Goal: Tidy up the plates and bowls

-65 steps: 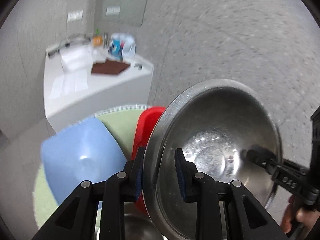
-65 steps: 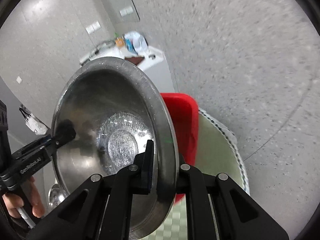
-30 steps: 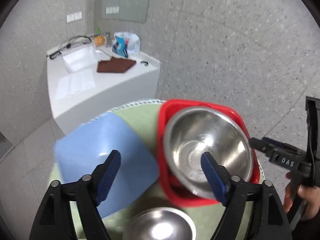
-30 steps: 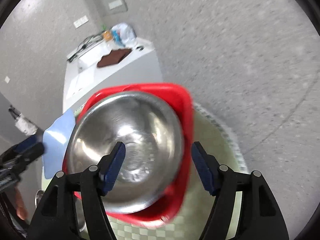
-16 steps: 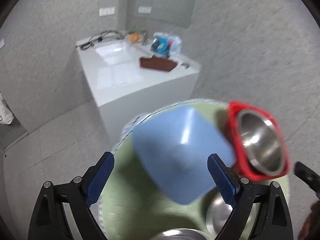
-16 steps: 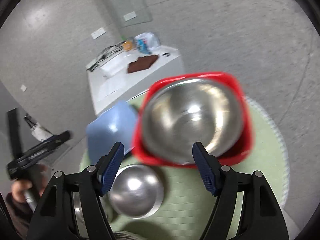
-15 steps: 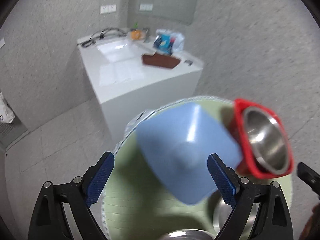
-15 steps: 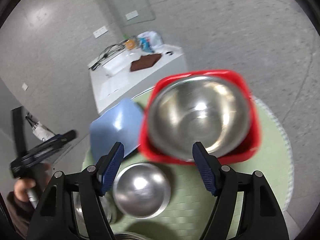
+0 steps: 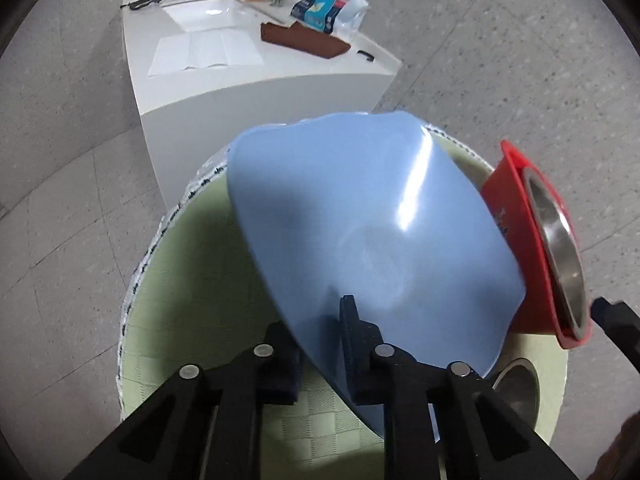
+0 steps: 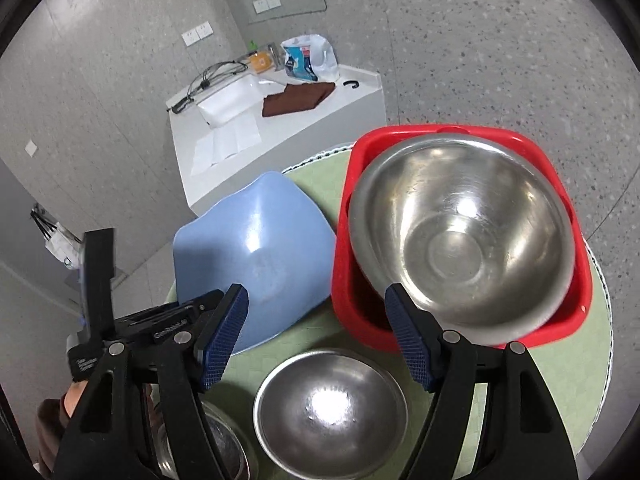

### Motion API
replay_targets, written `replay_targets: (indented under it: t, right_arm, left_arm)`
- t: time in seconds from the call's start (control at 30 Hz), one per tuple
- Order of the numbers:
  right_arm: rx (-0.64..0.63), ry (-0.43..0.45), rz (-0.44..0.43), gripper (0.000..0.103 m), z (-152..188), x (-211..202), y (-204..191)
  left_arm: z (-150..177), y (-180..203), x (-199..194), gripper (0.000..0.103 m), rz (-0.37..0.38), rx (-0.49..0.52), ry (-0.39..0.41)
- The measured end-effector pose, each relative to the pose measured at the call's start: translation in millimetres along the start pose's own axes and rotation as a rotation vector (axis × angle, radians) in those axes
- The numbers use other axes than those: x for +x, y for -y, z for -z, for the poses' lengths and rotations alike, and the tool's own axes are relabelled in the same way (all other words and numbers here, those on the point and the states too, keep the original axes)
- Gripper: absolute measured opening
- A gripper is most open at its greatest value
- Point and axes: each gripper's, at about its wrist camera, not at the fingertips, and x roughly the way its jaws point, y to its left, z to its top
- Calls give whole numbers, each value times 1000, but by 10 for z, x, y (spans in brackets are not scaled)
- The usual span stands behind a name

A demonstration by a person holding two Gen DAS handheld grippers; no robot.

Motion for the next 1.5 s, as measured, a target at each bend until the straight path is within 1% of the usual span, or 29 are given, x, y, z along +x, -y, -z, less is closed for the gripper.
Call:
replay_targets:
  t: [0.17, 0.23, 0.3, 0.37, 0.5, 0.57, 0.6, 0.67, 0.7, 0.73, 0.77, 0.8, 0.87, 0.9, 0.93, 0.97, 1.03, 1.1, 1.17, 1.23, 1.3, 1.4, 1.5]
  right_arm:
    - [-39, -15, 8, 73, -93, 157, -121]
    - [-54, -36, 9, 73, -123, 242, -169]
    - [-88, -66, 0, 73, -145, 351, -268]
    - [-120, -91, -13, 73, -153, 463, -372]
    - [-174, -181, -40, 73, -127, 767, -528]
    - [-182, -219, -39, 72, -108, 889, -558]
    - [-187, -250, -40, 73, -93, 971, -578]
    - [-227, -255, -17, 71, -84, 1023, -639]
    - [-243, -257, -15, 60, -82, 1036, -665]
    - [-259, -278, -18, 44, -73, 1054, -699]
    - [-267, -297, -28, 41, -63, 1070, -718]
    - [-290, -317, -25, 40, -39, 1104, -749]
    - [-315, -323, 16, 34, 11, 1164, -762]
    - [-313, -333, -13, 26, 24, 1185, -756]
    - [-304, -340, -42, 24, 34, 1191, -762]
    - [-302, -333, -47, 23, 30, 1180, -760]
    - [-316, -308, -74, 17, 17, 1112, -776]
    - [-318, -293, -103, 15, 6, 1023, -774]
    - [-315, -273, -129, 14, -14, 900, -748]
    - [-310, -246, -138, 14, -46, 764, -715]
    - [-308, -205, -148, 14, -115, 575, -643]
    - [-276, -143, -172, 14, -234, 231, -437]
    - [-244, -86, -174, 14, -364, -64, -183]
  left_arm:
    - [127, -482, -157, 12, 19, -23, 8]
    - [177, -677, -253, 12, 22, -38, 14]
    - [236, -823, -348, 12, 25, -29, 22]
    - [323, -915, -432, 12, 27, -43, 27]
    - [459, -1091, -610, 12, 32, -54, 40]
    - [513, -1091, -645, 13, 28, -56, 45]
    - [520, -1079, -637, 13, 26, -59, 45]
    - [529, -1054, -641, 13, 17, -56, 50]
    - [536, -1047, -672, 13, 7, -51, 52]
    - [516, -997, -634, 13, -1, -49, 53]
    - [504, -940, -595, 13, -9, -48, 55]
    - [512, -940, -613, 13, -13, -51, 57]
    - [508, -896, -571, 12, -7, -57, 61]
    - [515, -888, -567, 13, -9, -53, 65]
    - [528, -880, -558, 13, -13, -52, 69]
    - [545, -880, -558, 13, -16, -55, 69]
    - [579, -881, -571, 15, -34, -75, 71]
    - [604, -840, -623, 15, -41, -87, 81]
    - [612, -721, -681, 15, -61, -77, 88]
    - [607, -565, -823, 14, -65, -68, 128]
    - [558, -350, -987, 12, -55, -53, 169]
    - [489, -7, -1155, 12, -38, -14, 218]
    - [392, 456, -1240, 12, -5, 34, 242]
